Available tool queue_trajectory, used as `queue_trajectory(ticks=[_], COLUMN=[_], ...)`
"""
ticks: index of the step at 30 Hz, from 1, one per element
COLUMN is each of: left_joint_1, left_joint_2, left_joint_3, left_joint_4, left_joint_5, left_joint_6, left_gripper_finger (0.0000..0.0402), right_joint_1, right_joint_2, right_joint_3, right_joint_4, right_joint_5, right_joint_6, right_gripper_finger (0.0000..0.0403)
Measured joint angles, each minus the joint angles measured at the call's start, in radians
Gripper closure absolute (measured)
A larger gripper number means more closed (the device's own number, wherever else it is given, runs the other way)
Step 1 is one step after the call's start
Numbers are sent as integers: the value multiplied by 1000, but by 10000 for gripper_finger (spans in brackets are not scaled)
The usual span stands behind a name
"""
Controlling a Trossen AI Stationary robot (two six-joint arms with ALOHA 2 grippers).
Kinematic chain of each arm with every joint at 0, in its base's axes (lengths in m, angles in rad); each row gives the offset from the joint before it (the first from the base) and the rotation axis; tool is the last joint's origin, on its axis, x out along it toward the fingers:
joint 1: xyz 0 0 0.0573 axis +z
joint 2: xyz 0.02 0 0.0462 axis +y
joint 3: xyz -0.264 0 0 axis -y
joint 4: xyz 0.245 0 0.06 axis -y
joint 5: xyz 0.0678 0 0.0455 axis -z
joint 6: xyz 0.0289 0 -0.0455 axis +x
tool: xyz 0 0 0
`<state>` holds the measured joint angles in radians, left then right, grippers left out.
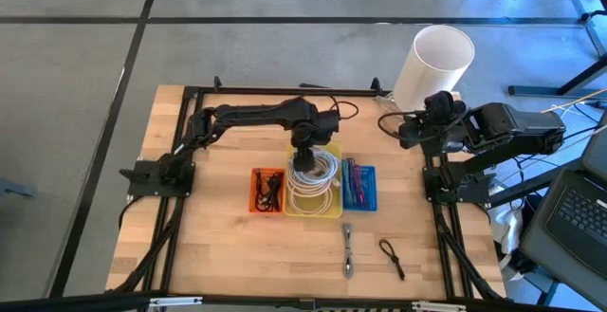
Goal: Pick & Place USB Port
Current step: Put the black usb cable into the orange bin
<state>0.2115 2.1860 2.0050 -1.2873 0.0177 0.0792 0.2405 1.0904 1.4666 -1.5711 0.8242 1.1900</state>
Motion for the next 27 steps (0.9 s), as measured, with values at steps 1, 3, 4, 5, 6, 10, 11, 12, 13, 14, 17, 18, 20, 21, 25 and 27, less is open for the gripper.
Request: queue_trajectory(ticks=[1,3,4,5,6,10,11,12,13,14,17,18,20,21,25,27], left_joint_1=[0,0,-4,-7,-9,-29,-31,-34,-35,-35,-33,-30,-24,-18,6,17], left_joint_2=[-1,-27,-50,-81,-113,-248,-287,-331,-375,-418,-552,-600,-700,-750,-922,-992], left_joint_3=[15,24,27,27,23,-27,-48,-75,-102,-135,-266,-318,-428,-485,-725,-823], left_joint_4=[-37,-92,-87,-74,-63,45,73,100,127,151,230,264,341,386,588,691], left_joint_5=[0,4,5,4,2,2,3,3,3,2,1,0,1,0,-40,-52], left_joint_6=[-12,-34,-38,-43,-48,-56,-59,-63,-66,-66,-76,-84,-114,-137,-241,-298], left_gripper_finger=[194,194,195,196,197,199,199,199,199,199,199,199,199,199,199,199], right_joint_1=[0,0,0,4,12,105,140,176,218,260,398,444,522,559,665,692], right_joint_2=[0,0,0,0,1,0,0,0,2,6,21,30,52,66,146,191], right_joint_3=[0,0,0,0,-2,-75,-104,-135,-167,-201,-293,-320,-368,-389,-451,-468], right_joint_4=[0,0,0,0,1,1,0,1,5,20,110,150,237,275,396,441], right_joint_5=[-19,-86,-128,-179,-231,-390,-426,-463,-496,-527,-587,-594,-600,-601,-616,-652], right_joint_6=[-2,-9,-9,-2,12,147,197,252,313,378,559,614,720,768,912,950], right_gripper_finger=[232,232,232,232,232,232,232,232,232,232,232,232,232,232,232,232])
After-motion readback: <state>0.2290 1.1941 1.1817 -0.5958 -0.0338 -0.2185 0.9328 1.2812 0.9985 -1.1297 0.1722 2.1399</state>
